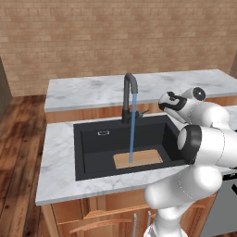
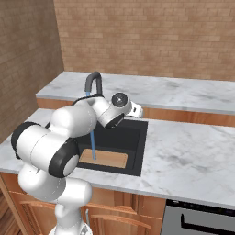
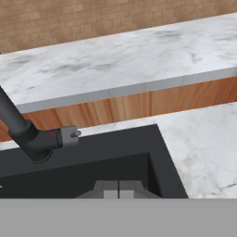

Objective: Turn on the sink faucet with hot water and rinse the cutting board for ten seconds, then turn off the faucet. Push the cutting board to reach the water if necessary.

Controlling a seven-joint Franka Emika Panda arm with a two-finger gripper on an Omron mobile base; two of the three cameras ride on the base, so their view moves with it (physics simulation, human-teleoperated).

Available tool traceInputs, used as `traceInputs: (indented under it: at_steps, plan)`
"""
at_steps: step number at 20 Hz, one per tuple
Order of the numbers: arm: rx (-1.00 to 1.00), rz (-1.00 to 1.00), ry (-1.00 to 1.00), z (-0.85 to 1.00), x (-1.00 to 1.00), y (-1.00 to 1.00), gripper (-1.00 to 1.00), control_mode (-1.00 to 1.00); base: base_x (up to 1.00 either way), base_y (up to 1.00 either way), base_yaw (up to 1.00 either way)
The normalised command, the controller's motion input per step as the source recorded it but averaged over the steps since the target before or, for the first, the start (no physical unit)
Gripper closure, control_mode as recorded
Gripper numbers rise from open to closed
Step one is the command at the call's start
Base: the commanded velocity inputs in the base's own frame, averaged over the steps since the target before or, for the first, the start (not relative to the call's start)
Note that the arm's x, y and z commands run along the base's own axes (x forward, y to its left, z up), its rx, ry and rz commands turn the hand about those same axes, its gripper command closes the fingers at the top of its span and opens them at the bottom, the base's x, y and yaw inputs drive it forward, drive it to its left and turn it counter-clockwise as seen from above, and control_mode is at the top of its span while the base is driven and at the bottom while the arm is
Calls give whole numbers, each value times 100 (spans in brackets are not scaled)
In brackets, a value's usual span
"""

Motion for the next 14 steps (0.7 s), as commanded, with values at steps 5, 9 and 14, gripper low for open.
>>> traceInputs:
  at_steps: [5,9,14]
  plan:
    - [0,0,0,0,0,0,100,-100,0,0,0]
    - [0,0,0,0,0,0,100,-100,0,0,0]
    - [0,0,0,0,0,0,100,-100,0,0,0]
